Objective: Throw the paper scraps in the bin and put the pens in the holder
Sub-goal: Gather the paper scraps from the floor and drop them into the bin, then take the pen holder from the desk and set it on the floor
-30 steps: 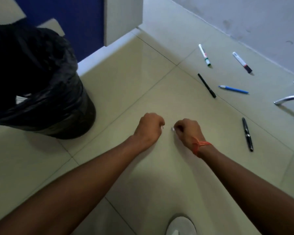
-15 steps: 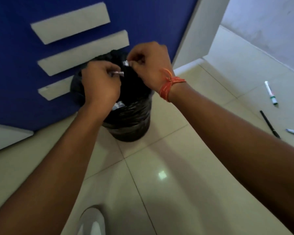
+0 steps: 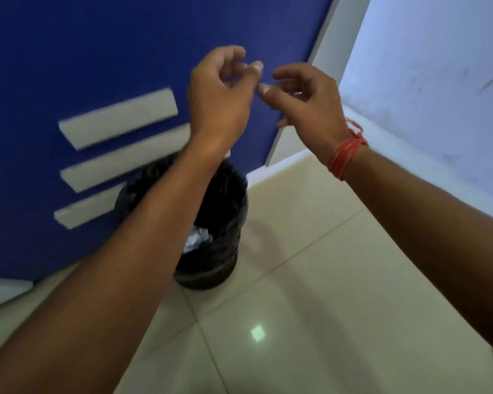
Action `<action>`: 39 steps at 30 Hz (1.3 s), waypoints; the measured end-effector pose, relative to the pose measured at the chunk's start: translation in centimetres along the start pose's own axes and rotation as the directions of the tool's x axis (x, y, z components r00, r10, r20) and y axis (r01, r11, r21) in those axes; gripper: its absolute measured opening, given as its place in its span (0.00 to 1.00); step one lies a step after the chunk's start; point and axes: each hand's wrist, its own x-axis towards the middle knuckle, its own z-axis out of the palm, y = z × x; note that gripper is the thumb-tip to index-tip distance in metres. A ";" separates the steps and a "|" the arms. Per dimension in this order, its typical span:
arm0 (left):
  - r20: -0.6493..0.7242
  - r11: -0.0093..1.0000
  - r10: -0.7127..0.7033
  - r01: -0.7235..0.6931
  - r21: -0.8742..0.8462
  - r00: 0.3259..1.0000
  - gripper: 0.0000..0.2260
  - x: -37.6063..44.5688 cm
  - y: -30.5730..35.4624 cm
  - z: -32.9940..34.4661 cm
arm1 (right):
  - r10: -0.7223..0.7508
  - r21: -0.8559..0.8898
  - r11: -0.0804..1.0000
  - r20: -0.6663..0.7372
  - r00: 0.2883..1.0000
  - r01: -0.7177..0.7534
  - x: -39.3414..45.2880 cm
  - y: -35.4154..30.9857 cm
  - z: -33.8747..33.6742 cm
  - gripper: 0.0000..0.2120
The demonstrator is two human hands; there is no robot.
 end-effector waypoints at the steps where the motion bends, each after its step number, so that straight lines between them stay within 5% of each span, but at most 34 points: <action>1: 0.010 0.999 0.000 0.001 -0.042 1.000 0.15 1.2 1.5 0.6 | 0.000 0.043 0.999 -0.023 1.000 0.001 0.9 -1.6 -1.1 0.21; 12: 0.083 0.943 -0.121 0.141 -0.302 0.989 0.15 17.2 28.9 -4.0 | -0.010 0.208 0.978 -0.120 0.993 0.035 17.3 -28.7 -9.9 0.24; 17: 0.056 0.922 -0.190 0.197 -0.334 0.980 0.13 22.5 37.9 -9.2 | 0.003 0.132 0.991 -0.059 0.998 0.005 22.6 -37.6 -9.5 0.24; 23: -0.039 0.933 -0.326 0.315 -0.172 0.945 0.19 28.9 38.4 -16.1 | 0.137 0.032 0.990 0.044 0.990 -0.138 27.8 -40.9 -3.6 0.23; 28: 0.023 0.881 -0.473 0.473 -0.025 0.881 0.25 34.0 35.0 -19.4 | 0.200 -0.215 0.960 0.077 0.977 -0.180 33.1 -41.0 2.0 0.29; 32: 0.081 0.836 -0.548 0.547 0.041 0.833 0.26 36.2 31.9 -20.1 | 0.246 -0.500 0.854 0.137 0.960 -0.148 37.0 -39.7 5.4 0.32; 35: 0.081 0.811 -0.584 0.584 0.032 0.807 0.26 37.1 29.9 -20.0 | 0.363 -0.739 0.653 0.110 0.925 -0.169 38.3 -38.1 7.5 0.28; 39: 0.128 0.796 -0.603 0.605 0.020 0.788 0.25 37.8 29.3 -18.9 | 0.367 -0.706 0.654 -0.019 0.930 -0.272 38.5 -36.9 7.9 0.18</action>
